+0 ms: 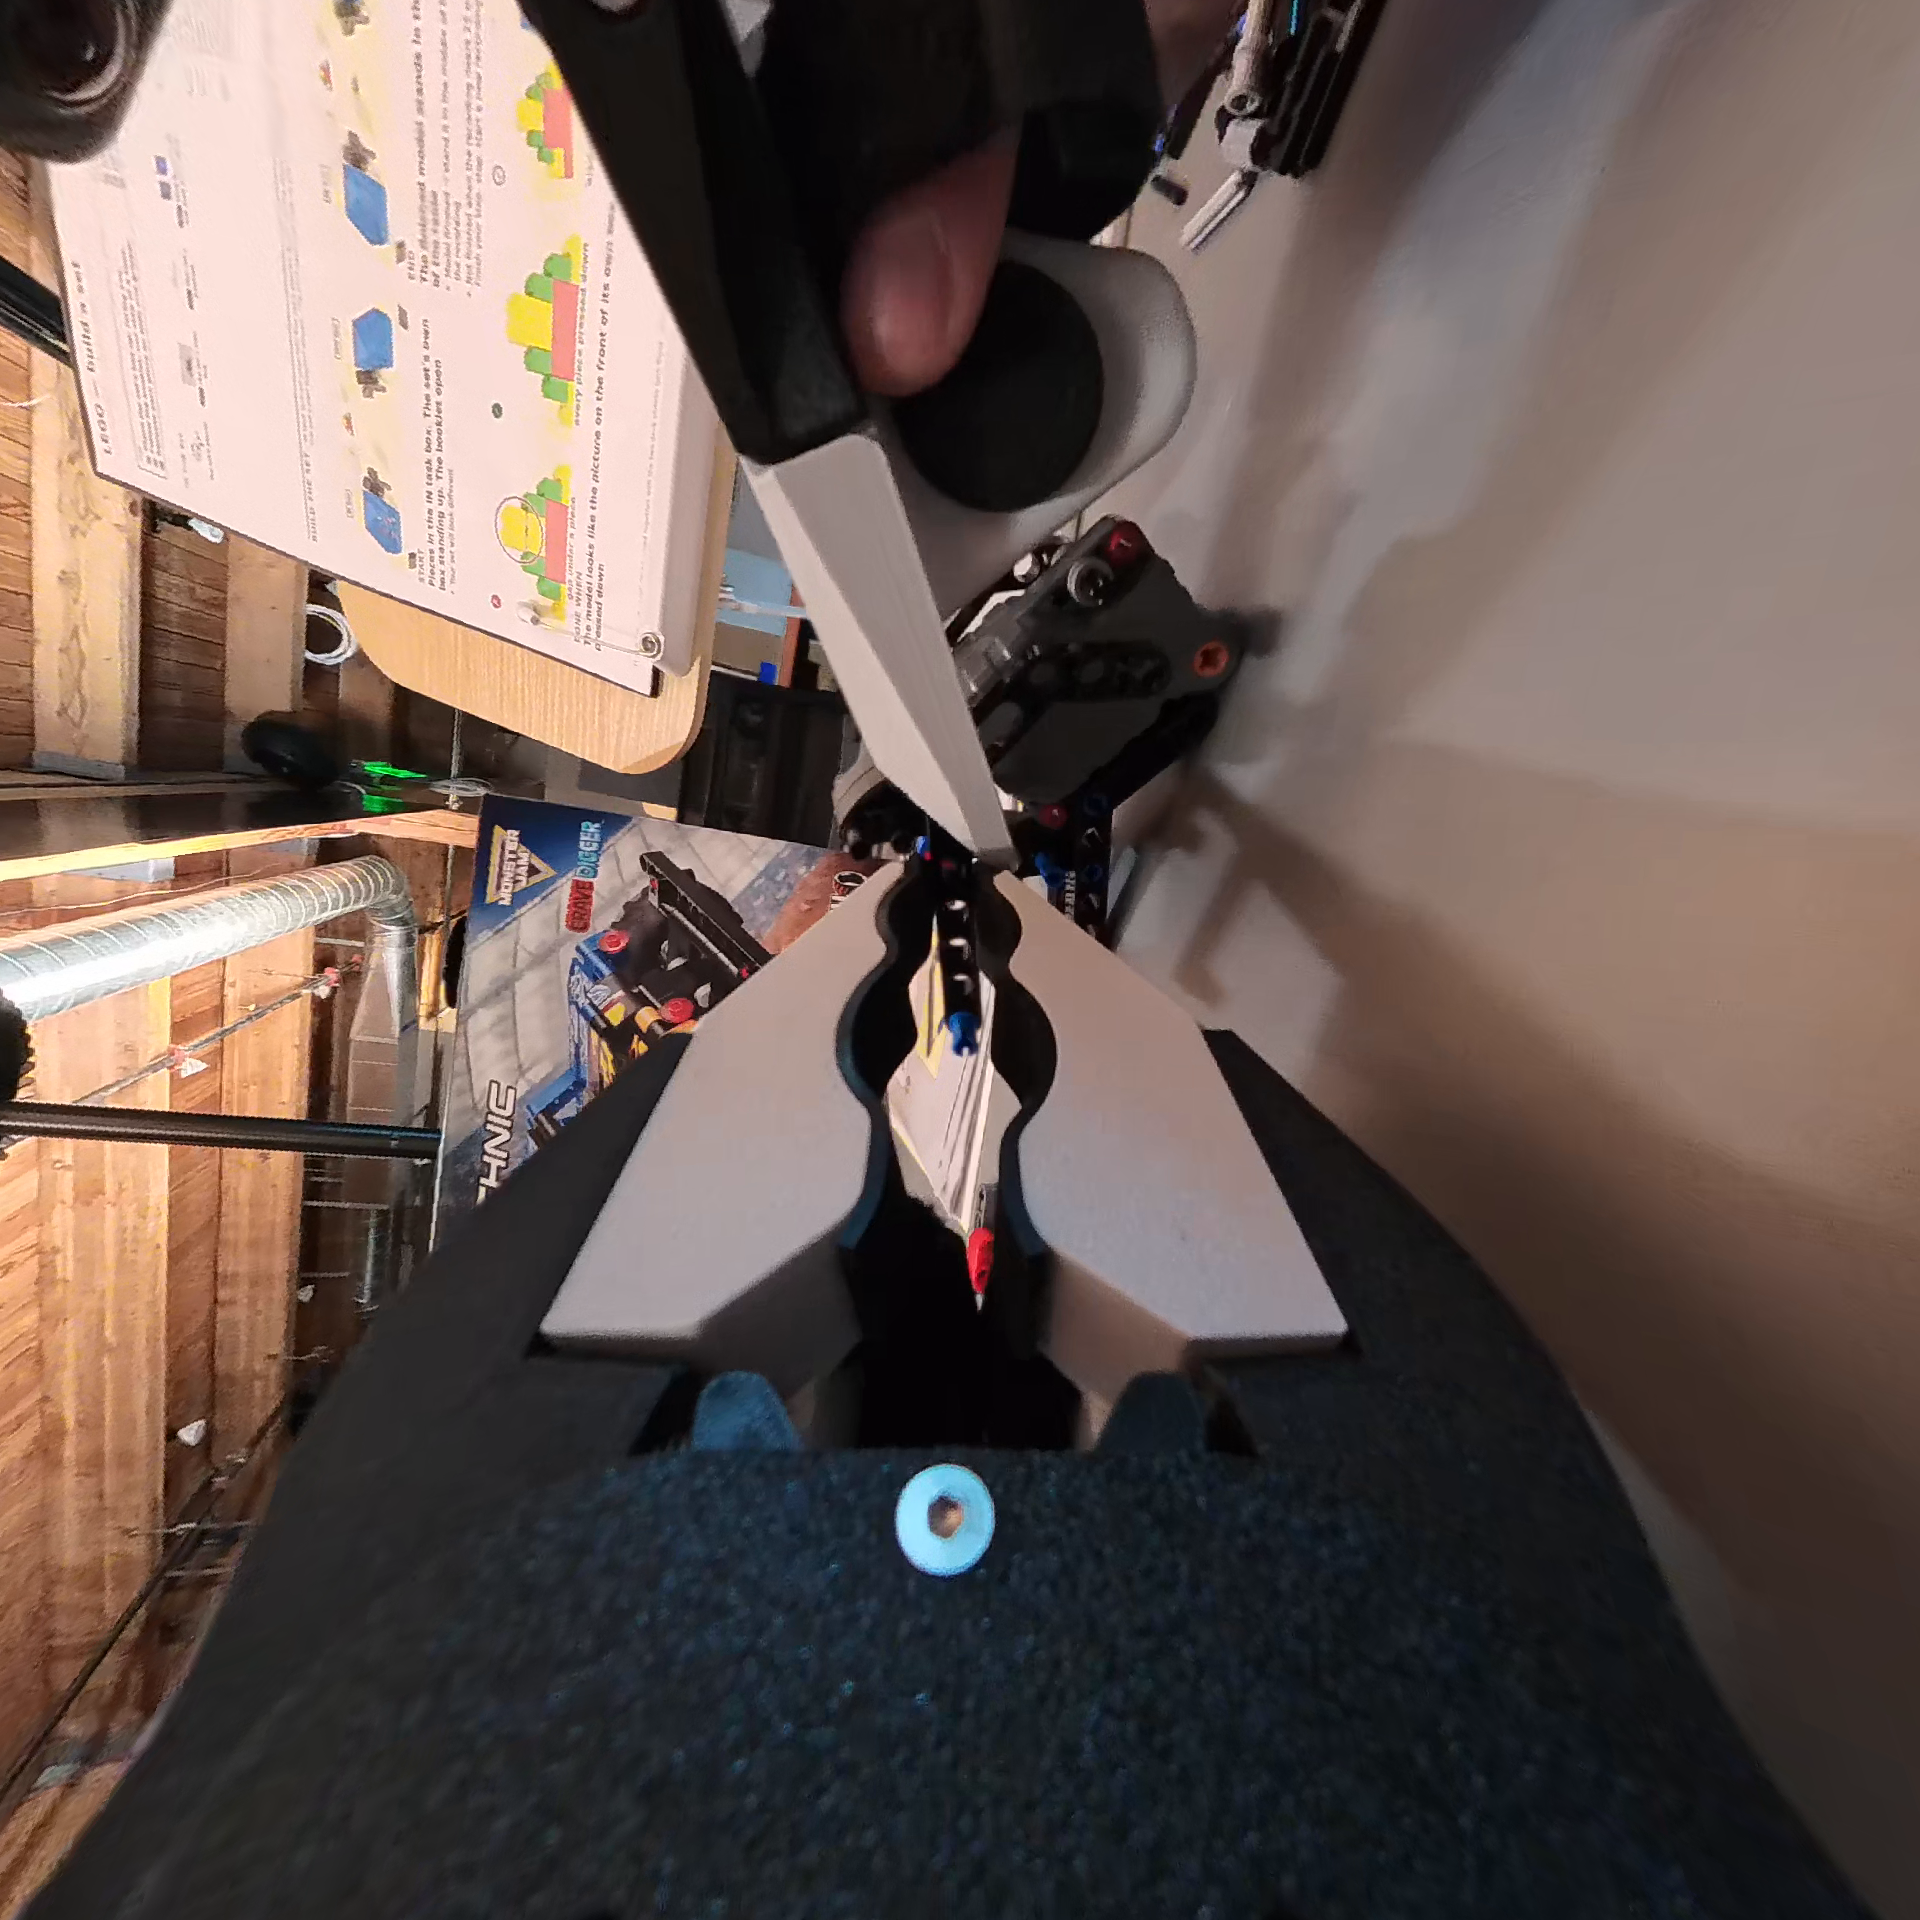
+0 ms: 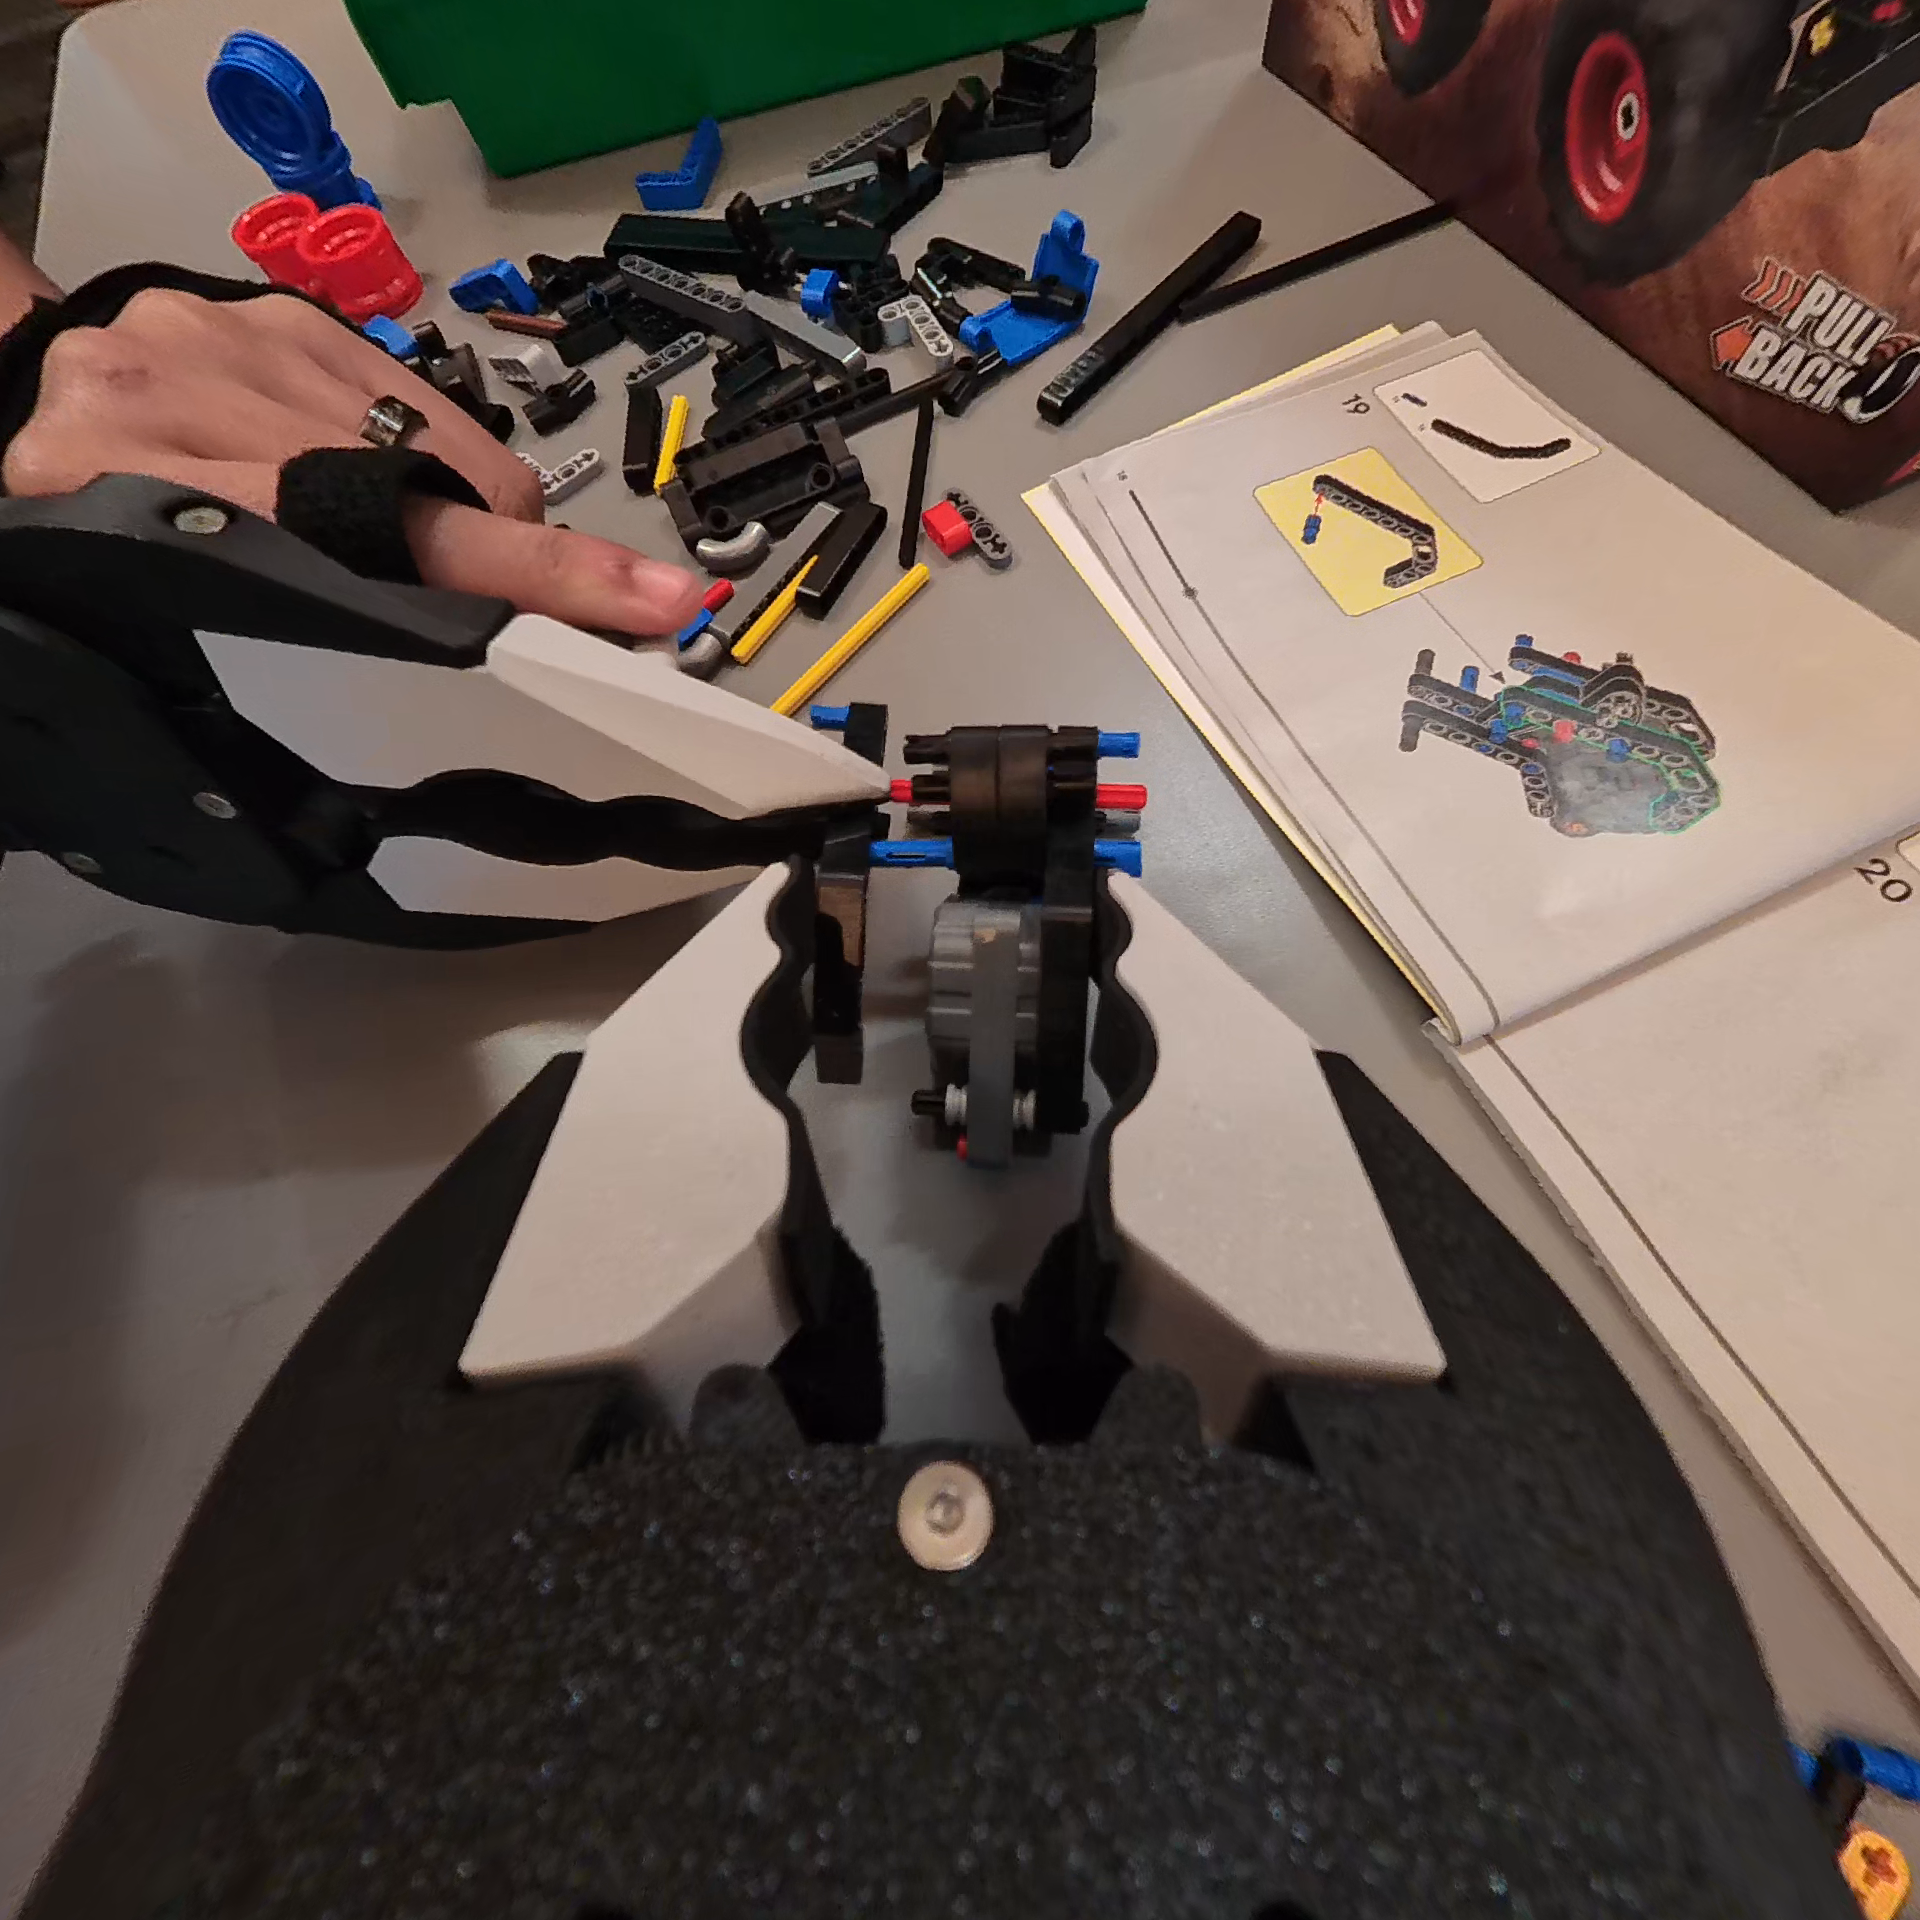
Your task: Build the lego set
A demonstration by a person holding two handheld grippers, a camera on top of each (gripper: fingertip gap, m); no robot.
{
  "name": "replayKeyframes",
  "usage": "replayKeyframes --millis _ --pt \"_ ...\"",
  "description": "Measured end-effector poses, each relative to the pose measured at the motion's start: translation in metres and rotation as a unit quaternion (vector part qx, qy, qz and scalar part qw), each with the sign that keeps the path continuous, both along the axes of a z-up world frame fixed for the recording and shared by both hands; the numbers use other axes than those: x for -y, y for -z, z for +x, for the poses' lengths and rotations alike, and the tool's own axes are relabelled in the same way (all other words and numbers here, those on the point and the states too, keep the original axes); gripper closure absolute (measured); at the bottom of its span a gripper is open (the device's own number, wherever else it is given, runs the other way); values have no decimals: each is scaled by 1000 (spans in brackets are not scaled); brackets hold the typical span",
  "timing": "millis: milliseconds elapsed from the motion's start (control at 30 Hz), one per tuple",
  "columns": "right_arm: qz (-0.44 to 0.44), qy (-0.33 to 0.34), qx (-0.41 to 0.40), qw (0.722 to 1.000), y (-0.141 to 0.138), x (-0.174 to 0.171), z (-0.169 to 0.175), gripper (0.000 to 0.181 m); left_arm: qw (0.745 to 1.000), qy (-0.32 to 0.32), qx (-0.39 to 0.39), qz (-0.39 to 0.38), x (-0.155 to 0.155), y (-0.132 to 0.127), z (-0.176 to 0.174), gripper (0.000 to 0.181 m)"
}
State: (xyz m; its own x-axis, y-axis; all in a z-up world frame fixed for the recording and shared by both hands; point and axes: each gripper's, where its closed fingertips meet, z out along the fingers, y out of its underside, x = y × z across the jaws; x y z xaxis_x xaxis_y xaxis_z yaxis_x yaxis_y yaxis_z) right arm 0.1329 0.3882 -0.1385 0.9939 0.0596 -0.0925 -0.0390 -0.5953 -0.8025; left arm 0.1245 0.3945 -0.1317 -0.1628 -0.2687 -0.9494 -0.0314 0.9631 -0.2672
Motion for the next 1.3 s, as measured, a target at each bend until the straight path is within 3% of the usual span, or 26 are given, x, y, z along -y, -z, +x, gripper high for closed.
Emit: replayKeyframes --millis 333,567,900,1300 --pt "-7 9 32 999 0 1 6 132 999 3 19 34 0 0 5 175" --pt "-1 -1 -62 998 -4 1 1 130 998 1 32 46 1 -1 8 175" --pt "-1 0 22 1000 -3 3 9 136 999 -11 15 34 2 3 8 176" --pt "-1 -7 14 1000 -2 2 7 128 999 -10 22 42 2 2 14 175"
